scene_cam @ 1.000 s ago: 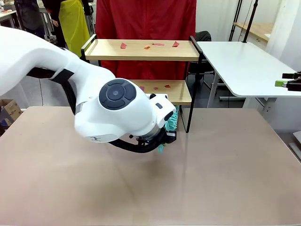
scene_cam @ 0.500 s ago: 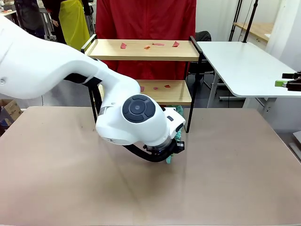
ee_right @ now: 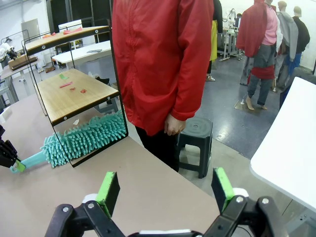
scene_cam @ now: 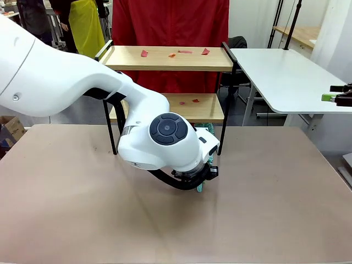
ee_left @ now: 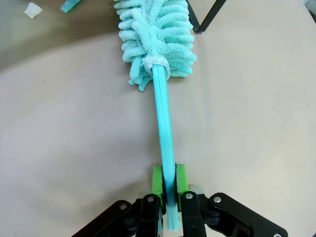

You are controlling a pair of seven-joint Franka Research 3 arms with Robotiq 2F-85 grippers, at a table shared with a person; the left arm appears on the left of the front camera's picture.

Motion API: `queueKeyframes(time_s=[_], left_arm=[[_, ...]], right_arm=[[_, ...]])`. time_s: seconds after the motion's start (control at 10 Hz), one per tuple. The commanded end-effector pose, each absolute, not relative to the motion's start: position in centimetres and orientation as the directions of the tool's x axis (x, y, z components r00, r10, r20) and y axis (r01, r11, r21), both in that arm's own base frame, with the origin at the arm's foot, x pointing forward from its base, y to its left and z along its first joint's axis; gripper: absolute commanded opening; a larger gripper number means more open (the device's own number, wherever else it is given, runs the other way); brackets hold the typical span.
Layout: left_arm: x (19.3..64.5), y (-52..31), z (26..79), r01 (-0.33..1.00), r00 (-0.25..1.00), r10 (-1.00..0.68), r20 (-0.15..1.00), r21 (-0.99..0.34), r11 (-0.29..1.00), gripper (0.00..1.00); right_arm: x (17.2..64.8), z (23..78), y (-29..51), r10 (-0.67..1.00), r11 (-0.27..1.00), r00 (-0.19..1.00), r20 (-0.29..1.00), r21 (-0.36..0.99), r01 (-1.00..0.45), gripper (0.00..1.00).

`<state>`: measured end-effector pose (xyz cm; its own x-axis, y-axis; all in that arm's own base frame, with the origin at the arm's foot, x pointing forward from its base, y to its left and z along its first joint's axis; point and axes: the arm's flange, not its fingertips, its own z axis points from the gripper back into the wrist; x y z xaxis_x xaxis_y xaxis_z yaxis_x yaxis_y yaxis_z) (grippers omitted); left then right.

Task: Clean the shelf.
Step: Clean the specific section of the Shelf indicated by the human with the Duster.

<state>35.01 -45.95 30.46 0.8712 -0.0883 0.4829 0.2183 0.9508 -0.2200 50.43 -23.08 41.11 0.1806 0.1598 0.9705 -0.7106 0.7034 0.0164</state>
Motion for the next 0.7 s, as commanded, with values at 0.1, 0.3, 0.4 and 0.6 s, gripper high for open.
queueKeyframes(time_s=[0.1,0.3,0.4,0.6], left_arm=[[34.7,-45.1,31.9,0.213,0.873,-0.092,0.480,-0.206,0.955,0.13],[34.4,-44.3,32.9,0.200,0.871,-0.077,0.485,-0.207,0.958,0.13],[34.4,-44.0,33.1,0.193,0.878,-0.073,0.473,-0.210,0.958,0.13],[34.7,-43.2,33.3,0.169,0.894,-0.061,0.443,-0.209,0.963,0.13]], right_arm=[[50.5,41.5,-22.7,0.159,0.716,0.197,0.967,0.025,-0.698,1.00],[50.5,41.5,-22.7,0.159,0.716,0.197,0.967,0.025,-0.698,1.00],[50.5,41.5,-22.7,0.159,0.716,0.197,0.967,0.025,-0.698,1.00],[50.5,41.5,-22.7,0.159,0.716,0.197,0.967,0.025,-0.698,1.00]])
